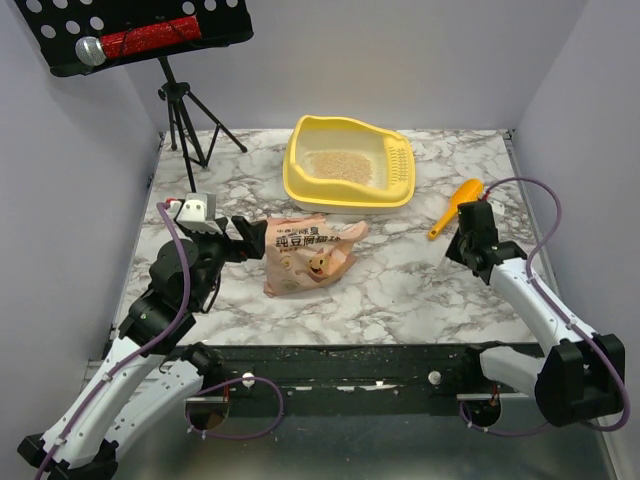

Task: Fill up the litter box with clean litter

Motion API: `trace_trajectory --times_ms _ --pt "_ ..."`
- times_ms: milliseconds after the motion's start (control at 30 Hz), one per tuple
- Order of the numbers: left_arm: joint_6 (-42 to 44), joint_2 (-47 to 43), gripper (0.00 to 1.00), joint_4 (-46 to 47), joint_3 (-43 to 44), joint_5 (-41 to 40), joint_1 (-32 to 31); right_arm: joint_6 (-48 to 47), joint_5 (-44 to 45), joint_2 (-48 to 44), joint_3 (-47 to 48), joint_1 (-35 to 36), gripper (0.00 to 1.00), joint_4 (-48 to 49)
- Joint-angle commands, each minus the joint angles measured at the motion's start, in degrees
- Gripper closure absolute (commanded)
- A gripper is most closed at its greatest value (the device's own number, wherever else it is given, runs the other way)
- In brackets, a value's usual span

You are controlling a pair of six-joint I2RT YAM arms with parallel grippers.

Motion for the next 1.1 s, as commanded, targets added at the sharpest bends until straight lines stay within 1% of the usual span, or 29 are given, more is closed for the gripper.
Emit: trace_trajectory --times_ms 0,67,133,300,333,400,433,467,533,667,733,800,967,1067 --pt "-0.70 0.20 0.01 0.35 0.12 1.74 0.27 11.20 -4.83 -2.76 -5.60 -7.87 0.99 5.19" --pt "-0.78 0.12 0.01 0.44 0.04 1.30 0.27 13.22 -7.66 -4.25 -8.95 -11.83 0.99 7.30" --pt "-0.78 0.12 0.01 0.53 -0.14 1.04 0.27 14.10 -7.40 -5.13 -11.85 -14.56 0.99 8.71" --pt "-0.70 1.34 0.01 -0.09 0.30 0.51 0.27 15.16 -7.13 -4.09 -14.58 -17.56 0.99 9.86" --pt "-0.78 1.35 0.01 0.00 0.13 0.34 0.27 15.33 -7.74 -3.91 -15.02 -18.17 0.94 10.38" --pt "-0.78 1.70 0.01 -0.26 0.04 -0.71 0.27 15.77 -8.28 -4.17 -16.08 -18.62 0.79 11.26" --pt "-0.78 2.05 0.01 -0.35 0.12 -1.42 0.27 15.95 -8.28 -4.52 -16.60 -18.88 0.65 11.61" --pt "-0.78 2.40 0.01 -0.70 0.30 -2.47 0.27 15.95 -8.19 -4.78 -16.96 -19.06 0.56 11.79" --pt "-0.96 3.54 0.01 -1.40 0.65 -4.40 0.36 15.78 -7.93 -5.75 -17.05 -19.14 0.46 11.79" --pt "-2.27 6.61 0.01 -4.30 2.23 -8.01 0.97 15.86 -8.36 -8.38 -16.70 -19.14 0.36 11.27" --pt "-3.06 8.28 0.01 -5.01 3.02 -8.46 2.55 15.51 -9.33 -10.58 -16.00 -19.06 0.34 10.65" --pt "-4.91 9.87 0.01 -5.54 3.37 -6.97 4.92 13.94 -12.22 -13.03 -14.68 -19.14 0.33 10.56" --pt "-12.01 16.10 0.01 -7.46 5.13 4.01 11.95 10.25 -21.18 -16.38 -10.03 -18.62 0.32 10.65" --pt "-16.42 18.92 0.01 -7.74 5.22 9.54 15.81 8.31 -22.25 -17.61 -7.39 -17.04 0.32 9.60"
